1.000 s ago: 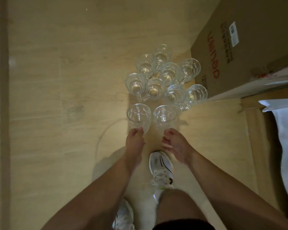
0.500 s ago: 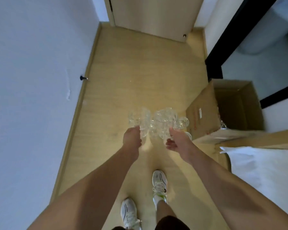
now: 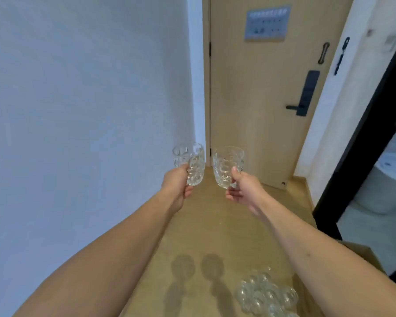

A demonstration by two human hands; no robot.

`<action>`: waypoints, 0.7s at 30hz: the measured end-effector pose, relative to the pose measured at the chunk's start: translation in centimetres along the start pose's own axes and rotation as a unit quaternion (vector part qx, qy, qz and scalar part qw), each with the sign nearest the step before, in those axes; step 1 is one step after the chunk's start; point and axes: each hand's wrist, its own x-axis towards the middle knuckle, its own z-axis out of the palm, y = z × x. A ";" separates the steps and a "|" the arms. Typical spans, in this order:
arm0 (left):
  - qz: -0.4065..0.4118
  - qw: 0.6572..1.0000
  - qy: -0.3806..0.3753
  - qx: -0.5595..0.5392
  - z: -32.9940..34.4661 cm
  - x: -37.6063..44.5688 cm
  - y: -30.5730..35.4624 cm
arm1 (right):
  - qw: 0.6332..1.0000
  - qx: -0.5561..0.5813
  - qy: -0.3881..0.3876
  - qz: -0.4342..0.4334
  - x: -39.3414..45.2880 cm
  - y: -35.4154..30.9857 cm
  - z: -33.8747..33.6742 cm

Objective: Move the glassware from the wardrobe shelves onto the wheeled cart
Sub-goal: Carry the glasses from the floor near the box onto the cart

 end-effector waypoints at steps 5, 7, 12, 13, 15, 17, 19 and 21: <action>0.045 0.997 0.055 -0.024 -4.1 -4.1 8.2 | 0.994 0.035 -0.087 -0.056 -0.8 -7.2 4.0; 0.070 0.993 0.088 -0.036 -5.6 -6.2 10.7 | 0.989 0.036 -0.122 -0.071 -1.3 -9.5 5.4; 0.117 0.976 0.161 -0.088 -8.7 -11.8 15.3 | 0.973 0.017 -0.207 -0.102 -3.0 -14.0 8.6; 0.125 0.971 0.175 -0.100 -9.3 -13.1 15.8 | 0.968 0.017 -0.226 -0.104 -3.6 -14.5 9.3; 0.138 0.961 0.209 -0.118 -10.5 -15.7 16.5 | 0.959 0.013 -0.264 -0.106 -4.9 -15.2 10.9; 0.144 0.950 0.248 -0.124 -11.6 -18.2 16.7 | 0.948 0.006 -0.301 -0.103 -6.4 -15.6 12.4; 0.154 0.936 0.289 -0.131 -12.8 -20.7 16.4 | 0.934 -0.002 -0.343 -0.102 -8.1 -15.7 13.7; 0.164 0.920 0.327 -0.141 -14.1 -23.2 15.8 | 0.919 -0.005 -0.380 -0.101 -10.0 -15.7 14.9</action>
